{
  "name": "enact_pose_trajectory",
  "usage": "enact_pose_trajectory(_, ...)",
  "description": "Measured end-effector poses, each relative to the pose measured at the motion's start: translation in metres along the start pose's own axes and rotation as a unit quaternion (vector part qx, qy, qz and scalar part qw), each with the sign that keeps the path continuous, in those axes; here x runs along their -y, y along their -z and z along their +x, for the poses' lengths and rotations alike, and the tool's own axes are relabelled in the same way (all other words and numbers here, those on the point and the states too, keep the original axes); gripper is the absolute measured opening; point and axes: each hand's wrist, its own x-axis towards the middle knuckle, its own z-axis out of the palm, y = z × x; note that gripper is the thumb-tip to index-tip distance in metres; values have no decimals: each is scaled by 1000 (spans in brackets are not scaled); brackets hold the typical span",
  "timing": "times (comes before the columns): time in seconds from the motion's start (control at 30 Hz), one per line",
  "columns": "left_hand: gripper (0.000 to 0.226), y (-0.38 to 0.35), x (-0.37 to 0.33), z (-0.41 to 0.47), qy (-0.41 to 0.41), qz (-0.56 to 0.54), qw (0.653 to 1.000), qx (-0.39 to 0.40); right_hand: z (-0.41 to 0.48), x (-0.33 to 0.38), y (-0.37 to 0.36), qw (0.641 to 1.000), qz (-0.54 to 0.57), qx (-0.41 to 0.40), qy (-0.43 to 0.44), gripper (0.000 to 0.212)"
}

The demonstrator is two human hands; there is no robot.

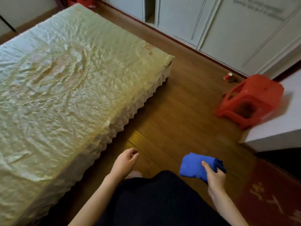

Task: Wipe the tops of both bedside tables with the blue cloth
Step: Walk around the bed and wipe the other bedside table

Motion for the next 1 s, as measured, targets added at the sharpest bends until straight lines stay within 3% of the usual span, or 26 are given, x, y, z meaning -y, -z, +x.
enact_pose_trajectory(0.23,25,34,-31,69,50,3,997,-50,68,70,-47,998,40,50,10,23)
enact_pose_trajectory(0.47,15,53,-60,193,109,-31,992,-52,183,162,-117,998,19,50,32,21)
enact_pose_trajectory(0.67,21,83,-181,339,72,-65,995,-16,270,277,-137,998,-33,-22,50,18)
enact_pose_trajectory(0.8,25,111,-283,441,10,-47,999,10,324,355,-133,992,-65,-80,75,35)
enact_pose_trajectory(1.0,16,125,-405,558,-28,-69,997,16,429,453,-148,990,-48,-105,78,42)
